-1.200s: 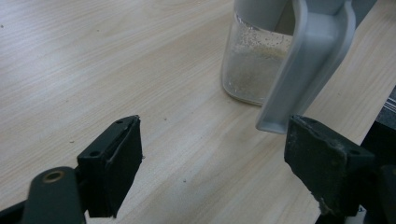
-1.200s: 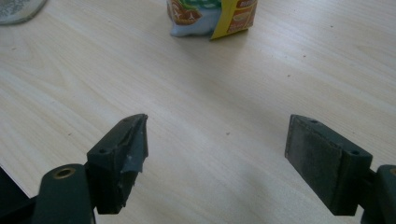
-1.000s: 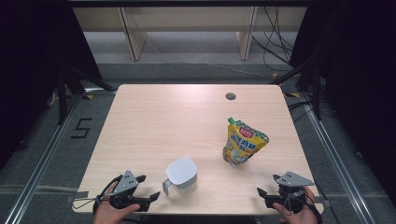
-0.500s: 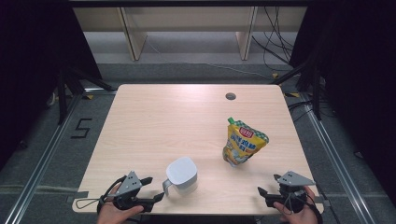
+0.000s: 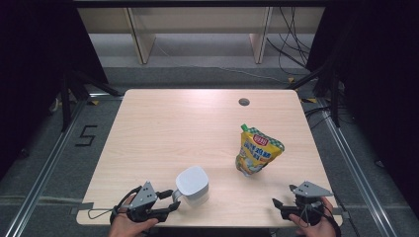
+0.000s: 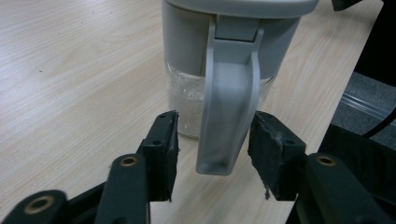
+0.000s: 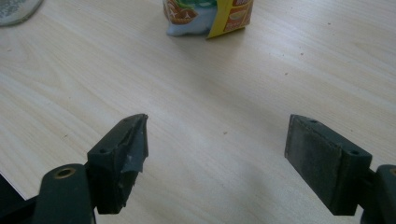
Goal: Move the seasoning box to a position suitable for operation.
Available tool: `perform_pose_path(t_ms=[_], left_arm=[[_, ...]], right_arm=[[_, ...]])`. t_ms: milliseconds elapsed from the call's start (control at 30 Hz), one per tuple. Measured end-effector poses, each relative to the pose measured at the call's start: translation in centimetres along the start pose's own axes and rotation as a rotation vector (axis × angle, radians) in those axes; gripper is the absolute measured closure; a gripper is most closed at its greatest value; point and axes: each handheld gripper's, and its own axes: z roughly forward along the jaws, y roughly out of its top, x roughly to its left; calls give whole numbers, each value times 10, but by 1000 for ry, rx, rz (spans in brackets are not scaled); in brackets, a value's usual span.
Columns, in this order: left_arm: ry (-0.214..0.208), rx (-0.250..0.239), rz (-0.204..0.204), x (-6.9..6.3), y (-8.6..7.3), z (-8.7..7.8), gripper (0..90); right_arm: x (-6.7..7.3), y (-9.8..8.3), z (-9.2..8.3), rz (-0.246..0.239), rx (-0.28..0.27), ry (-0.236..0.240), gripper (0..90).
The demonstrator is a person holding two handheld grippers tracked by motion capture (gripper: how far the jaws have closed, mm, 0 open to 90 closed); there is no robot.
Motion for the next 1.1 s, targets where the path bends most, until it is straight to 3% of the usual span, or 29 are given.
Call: perform_pose_path(t_ms=[200, 233, 300, 367, 467, 500, 533, 567, 633, 667, 700, 800, 900, 933, 967, 1100], left_arm=[[6, 11, 47, 2, 2, 3, 646], [20, 9, 74, 4, 4, 3, 673], [30, 5, 67, 8, 4, 3, 676], [40, 1, 62, 14, 3, 3, 677], [48, 1, 47, 18, 4, 3, 678], [58, -11, 33, 20, 4, 5, 678], [73, -6, 49, 24, 5, 6, 681], [65, -11, 44, 25, 5, 7, 682], [61, -17, 76, 29, 7, 9, 684], [54, -15, 53, 29, 7, 11, 684], [63, -13, 77, 30, 8, 12, 684], [56, -20, 88, 29, 12, 18, 686], [50, -20, 78, 30, 14, 22, 689], [47, -20, 114, 33, 15, 23, 690], [48, -26, 86, 33, 15, 25, 690], [50, -24, 96, 35, 17, 27, 693]], right_arm=[[-1, 0, 0, -6, 4, 3, 227], [0, 0, 0, 1, 9, 1, 227], [0, 0, 1, 6, 21, 17, 227], [0, -1, 2, -11, -3, -8, 227], [0, -1, 2, -10, 1, -5, 227], [1, 0, 1, 10, 12, -5, 227], [0, 0, 1, 0, 11, -5, 227], [0, 0, 1, 5, 12, -5, 227], [1, 0, 1, 9, 15, -4, 227], [0, 0, 2, -12, 6, -2, 228], [-1, 0, 2, -18, 5, -3, 228], [0, 0, 1, -5, 10, -4, 228], [0, 0, 1, -6, 9, -6, 228], [0, 0, 1, -4, 12, -4, 227], [0, 0, 2, 2, 14, 14, 228], [-1, 1, 2, -5, 24, 19, 227]])
